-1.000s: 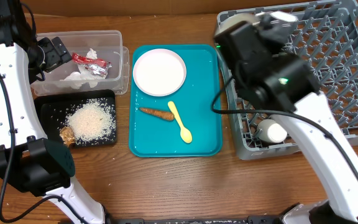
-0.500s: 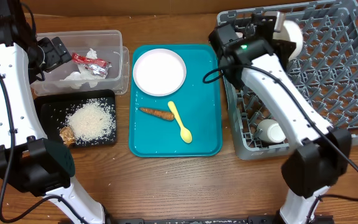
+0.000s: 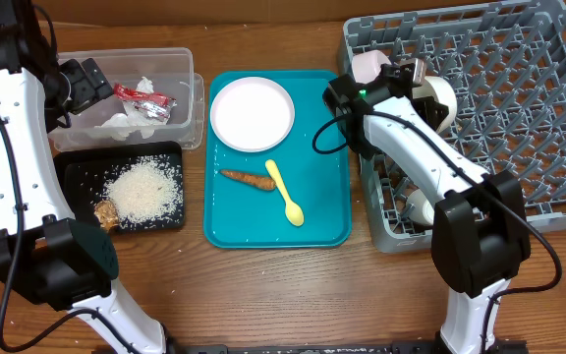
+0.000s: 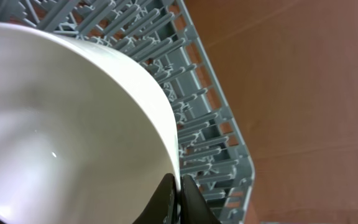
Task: Sort waste into correct bins and load items into the dishwasher
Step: 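Carry the white bowl with the right gripper into the dish rack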
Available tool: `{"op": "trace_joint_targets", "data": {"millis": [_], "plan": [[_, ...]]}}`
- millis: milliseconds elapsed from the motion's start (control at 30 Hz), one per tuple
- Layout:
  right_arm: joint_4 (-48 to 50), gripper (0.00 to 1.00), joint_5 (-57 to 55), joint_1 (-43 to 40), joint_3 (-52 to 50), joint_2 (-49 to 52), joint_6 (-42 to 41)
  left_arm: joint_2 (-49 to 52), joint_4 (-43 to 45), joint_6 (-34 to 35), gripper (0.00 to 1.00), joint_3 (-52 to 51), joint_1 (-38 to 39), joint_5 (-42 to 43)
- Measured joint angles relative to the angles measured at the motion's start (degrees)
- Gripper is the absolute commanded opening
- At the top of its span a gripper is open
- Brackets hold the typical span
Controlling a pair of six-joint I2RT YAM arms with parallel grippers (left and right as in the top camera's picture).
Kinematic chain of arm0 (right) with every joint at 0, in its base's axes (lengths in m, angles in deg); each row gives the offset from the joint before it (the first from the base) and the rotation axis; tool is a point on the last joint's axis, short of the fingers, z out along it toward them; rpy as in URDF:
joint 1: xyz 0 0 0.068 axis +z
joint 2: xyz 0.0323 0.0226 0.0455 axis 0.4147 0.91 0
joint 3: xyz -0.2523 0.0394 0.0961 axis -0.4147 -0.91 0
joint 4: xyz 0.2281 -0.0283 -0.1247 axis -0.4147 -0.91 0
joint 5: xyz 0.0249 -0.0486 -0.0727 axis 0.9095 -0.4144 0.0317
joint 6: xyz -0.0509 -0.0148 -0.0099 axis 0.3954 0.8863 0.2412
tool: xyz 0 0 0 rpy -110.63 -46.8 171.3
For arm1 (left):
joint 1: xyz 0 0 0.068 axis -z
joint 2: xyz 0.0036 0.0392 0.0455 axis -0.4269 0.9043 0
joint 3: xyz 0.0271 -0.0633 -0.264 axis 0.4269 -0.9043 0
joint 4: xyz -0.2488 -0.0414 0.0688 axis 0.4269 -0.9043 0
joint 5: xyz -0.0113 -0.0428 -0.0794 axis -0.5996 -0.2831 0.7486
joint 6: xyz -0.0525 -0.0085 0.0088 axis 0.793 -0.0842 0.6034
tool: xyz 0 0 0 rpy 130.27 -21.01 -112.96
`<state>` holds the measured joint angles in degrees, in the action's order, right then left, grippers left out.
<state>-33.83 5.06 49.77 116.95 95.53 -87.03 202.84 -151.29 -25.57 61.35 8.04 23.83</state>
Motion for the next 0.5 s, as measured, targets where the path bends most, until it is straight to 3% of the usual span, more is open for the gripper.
{"op": "trace_joint_targets", "data": {"millis": [400,433,500], "plan": [[-0.9,0.04,16.8,0.3,-0.2,0.0,-1.5,0.0,0.0,0.0,1.0,0.0,0.0,0.0],[-1.1,0.05,18.8,0.3,-0.2,0.0,-1.5,0.0,0.0,0.0,1.0,0.0,0.0,0.0],[-1.6,0.16,23.0,0.4,-0.2,0.0,-1.5,0.0,0.0,0.0,1.0,0.0,0.0,0.0]]}}
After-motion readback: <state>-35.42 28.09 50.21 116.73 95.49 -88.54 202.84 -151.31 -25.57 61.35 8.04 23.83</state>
